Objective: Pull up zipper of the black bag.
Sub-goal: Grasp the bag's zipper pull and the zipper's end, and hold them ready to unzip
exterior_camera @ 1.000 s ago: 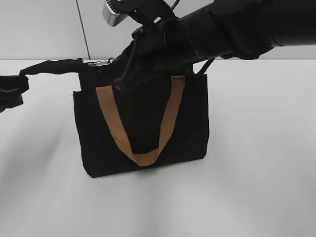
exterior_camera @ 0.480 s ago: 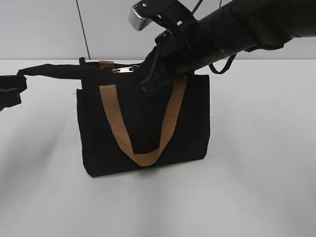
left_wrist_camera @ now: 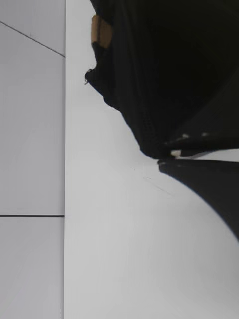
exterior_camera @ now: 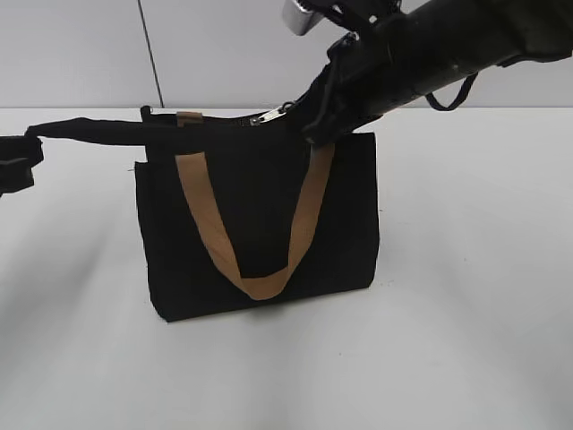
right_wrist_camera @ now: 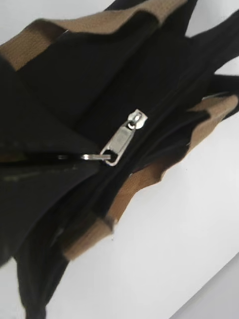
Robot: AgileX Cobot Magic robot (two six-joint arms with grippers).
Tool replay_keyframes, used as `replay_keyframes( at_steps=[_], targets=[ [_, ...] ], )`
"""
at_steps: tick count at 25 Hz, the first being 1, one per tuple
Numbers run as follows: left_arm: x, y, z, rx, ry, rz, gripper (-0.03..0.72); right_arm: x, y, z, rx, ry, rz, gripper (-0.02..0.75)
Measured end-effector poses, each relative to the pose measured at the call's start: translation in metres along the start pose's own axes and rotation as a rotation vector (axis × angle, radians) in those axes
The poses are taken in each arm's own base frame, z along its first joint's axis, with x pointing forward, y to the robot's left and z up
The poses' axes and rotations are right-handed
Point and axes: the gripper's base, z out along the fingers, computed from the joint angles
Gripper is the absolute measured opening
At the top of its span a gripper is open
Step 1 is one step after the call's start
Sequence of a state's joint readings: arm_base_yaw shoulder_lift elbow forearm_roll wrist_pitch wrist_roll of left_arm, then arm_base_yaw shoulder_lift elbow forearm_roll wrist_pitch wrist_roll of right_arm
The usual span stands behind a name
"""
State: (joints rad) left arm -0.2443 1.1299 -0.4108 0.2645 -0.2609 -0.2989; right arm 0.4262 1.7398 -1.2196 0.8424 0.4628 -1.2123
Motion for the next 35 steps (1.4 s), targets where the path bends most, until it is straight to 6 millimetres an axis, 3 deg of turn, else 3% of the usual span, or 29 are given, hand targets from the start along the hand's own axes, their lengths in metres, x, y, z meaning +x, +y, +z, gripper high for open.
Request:
replay_keyframes(
  at_steps=[13,19,24,28,32,35],
  targets=[
    [0.0,0.0,0.0,0.001,0.002,0.005,0.006,0.029,-0.046,-0.023,0.023,0.068,0.146,-0.001],
    [0.0,0.0,0.0,0.004,-0.001,0.012,0.006,0.025,-0.046,-0.036,0.022,0.054,0.166,-0.001],
    [0.0,0.0,0.0,0.001,0.004,0.009,0.006,0.021,-0.036,-0.033,-0.011,0.058,0.16,0.011],
    [0.001,0.0,0.0,0.0,0.007,0.008,0.083,0.014,-0.025,-0.032,-0.032,0.052,0.146,0.195],
    [0.001,0.0,0.0,-0.003,0.013,-0.033,0.318,0.009,-0.021,-0.039,-0.04,0.046,0.19,0.473],
    [0.004,0.001,0.0,-0.016,0.047,-0.073,0.41,0.008,-0.019,-0.043,-0.045,0.058,0.233,0.567]
  ],
)
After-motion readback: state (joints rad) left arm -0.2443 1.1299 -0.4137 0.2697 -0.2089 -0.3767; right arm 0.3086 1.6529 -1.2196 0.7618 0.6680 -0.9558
